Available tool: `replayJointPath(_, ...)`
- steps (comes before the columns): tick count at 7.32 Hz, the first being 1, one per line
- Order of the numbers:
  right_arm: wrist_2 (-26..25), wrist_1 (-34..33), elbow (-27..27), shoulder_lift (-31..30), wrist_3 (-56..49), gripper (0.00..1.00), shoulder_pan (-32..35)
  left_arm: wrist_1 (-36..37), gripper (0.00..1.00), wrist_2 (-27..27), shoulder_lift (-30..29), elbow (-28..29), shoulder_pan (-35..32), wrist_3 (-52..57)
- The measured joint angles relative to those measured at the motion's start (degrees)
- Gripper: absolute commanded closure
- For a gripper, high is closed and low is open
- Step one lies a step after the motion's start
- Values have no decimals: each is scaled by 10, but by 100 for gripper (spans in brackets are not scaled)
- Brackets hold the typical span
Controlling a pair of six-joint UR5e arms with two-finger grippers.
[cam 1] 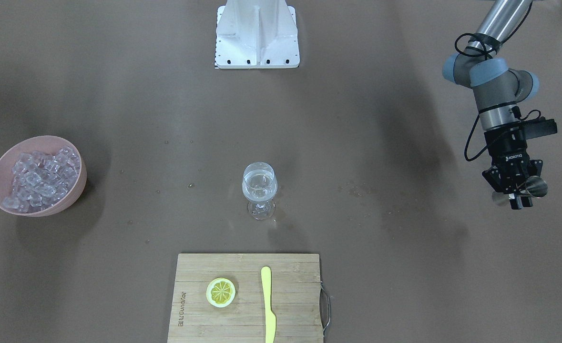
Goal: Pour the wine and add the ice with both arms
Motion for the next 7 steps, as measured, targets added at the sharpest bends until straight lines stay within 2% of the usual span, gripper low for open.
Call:
replayJointPath(3,-4,1,5,1,11,0,-13,-18,100,66,-5,39,14,-49)
replayJointPath(7,-3,1,5,2,15,0,-15,-7,100,188,-53,63,108,-70)
